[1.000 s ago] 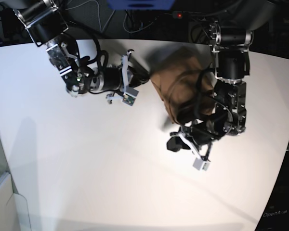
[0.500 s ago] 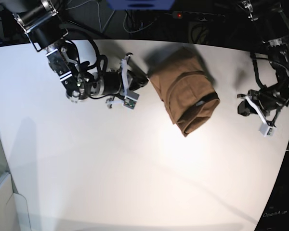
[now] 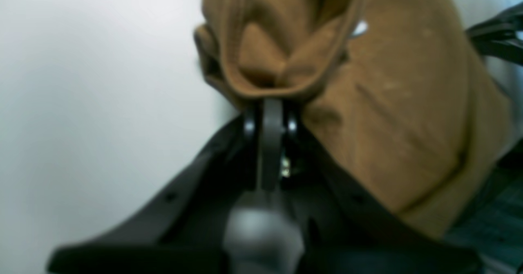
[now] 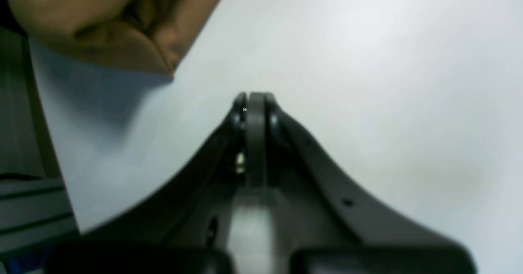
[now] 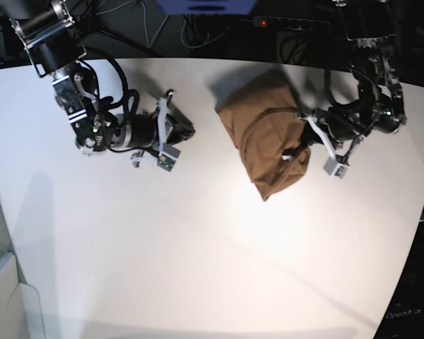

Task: Fold the T-shirt properly
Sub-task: 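Push the bundle sides with both grippers to square it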

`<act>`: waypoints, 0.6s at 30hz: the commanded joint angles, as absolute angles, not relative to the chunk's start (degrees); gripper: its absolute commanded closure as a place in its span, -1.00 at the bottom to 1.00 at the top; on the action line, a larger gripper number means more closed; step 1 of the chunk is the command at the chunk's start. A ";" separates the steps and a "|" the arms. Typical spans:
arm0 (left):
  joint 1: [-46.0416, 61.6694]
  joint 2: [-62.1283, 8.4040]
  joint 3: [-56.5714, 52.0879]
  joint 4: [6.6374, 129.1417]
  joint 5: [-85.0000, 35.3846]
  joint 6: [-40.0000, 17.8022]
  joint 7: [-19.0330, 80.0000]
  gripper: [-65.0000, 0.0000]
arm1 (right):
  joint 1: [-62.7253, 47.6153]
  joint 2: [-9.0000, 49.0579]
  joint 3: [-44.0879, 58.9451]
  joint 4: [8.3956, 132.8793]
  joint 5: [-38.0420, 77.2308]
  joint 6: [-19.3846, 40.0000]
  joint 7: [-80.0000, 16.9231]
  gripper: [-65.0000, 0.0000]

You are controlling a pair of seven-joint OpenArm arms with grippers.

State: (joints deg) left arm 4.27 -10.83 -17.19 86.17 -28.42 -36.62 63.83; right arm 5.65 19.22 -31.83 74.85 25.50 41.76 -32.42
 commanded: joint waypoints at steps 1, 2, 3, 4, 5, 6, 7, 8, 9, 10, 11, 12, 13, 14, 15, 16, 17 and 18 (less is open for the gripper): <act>2.33 -10.33 -17.10 86.20 -28.09 -36.97 62.99 0.95 | 5.41 20.79 -31.69 74.42 20.00 40.00 -38.11 1.00; 1.63 -9.36 -17.19 84.88 -25.89 -37.23 62.99 0.95 | 4.97 21.49 -31.25 74.42 20.09 40.00 -38.02 1.00; 1.01 -8.48 -17.36 83.74 -24.40 -37.41 62.90 0.95 | 4.70 21.85 -31.08 74.51 20.09 40.00 -38.02 1.00; 0.22 -7.78 -17.27 82.59 -22.99 -37.58 62.20 0.95 | 4.62 22.02 -31.08 74.51 20.09 40.00 -38.02 1.00; -0.48 -7.34 -17.10 81.80 -22.02 -37.58 61.05 0.95 | 4.53 22.20 -31.08 74.51 20.09 40.00 -38.02 1.00; -0.92 -6.81 -17.10 81.19 -21.23 -37.58 59.91 0.95 | 4.44 22.20 -30.99 74.51 20.09 40.00 -38.02 1.00; -1.36 -6.20 -17.10 80.48 -20.79 -37.41 58.77 0.95 | 4.35 22.29 -30.90 74.51 20.09 40.00 -38.02 1.00; -1.98 -5.67 -17.10 79.60 -20.62 -37.23 58.07 0.95 | 3.82 22.73 -30.55 74.51 20.09 40.00 -38.02 1.00; -2.86 -5.23 -17.10 78.46 -20.62 -37.14 57.54 0.95 | 3.38 23.16 -29.93 74.51 20.09 40.00 -37.85 1.00; -3.82 -5.05 -17.10 76.97 -20.62 -37.14 57.19 0.95 | 3.12 23.43 -29.41 74.95 20.09 40.00 -37.32 1.00; -4.53 -4.79 -17.10 75.56 -20.70 -37.14 57.01 0.95 | 2.86 23.60 -28.97 75.38 20.09 40.00 -36.70 1.00; -5.32 -4.09 -17.10 74.24 -20.79 -37.14 56.92 0.95 | 2.68 24.57 -28.44 75.82 20.09 40.00 -36.62 1.00; -6.29 -3.30 -17.01 73.01 -20.70 -37.14 56.92 0.95 | 2.24 25.36 -28.26 76.09 20.09 40.00 -36.35 1.00; -7.16 -2.77 -17.01 71.69 -20.70 -37.14 56.92 0.95 | 1.98 25.89 -27.91 76.26 20.09 40.00 -36.26 1.00; -7.87 -2.42 -17.01 70.81 -20.70 -37.14 56.75 0.95 | 1.89 26.24 -27.56 76.26 20.09 40.00 -36.26 1.00; -8.40 -1.89 -17.01 70.29 -20.79 -37.14 56.31 0.95 | 1.54 26.51 -27.21 76.26 20.09 40.00 -36.26 1.00; -8.66 -1.45 -17.01 70.29 -20.79 -37.14 56.04 0.95 | 1.01 26.77 -26.77 76.26 20.09 40.00 -36.18 1.00; -8.84 -1.10 -17.01 70.55 -20.79 -37.14 56.48 0.95 | 0.75 26.95 -26.51 76.26 20.09 40.00 -36.18 1.00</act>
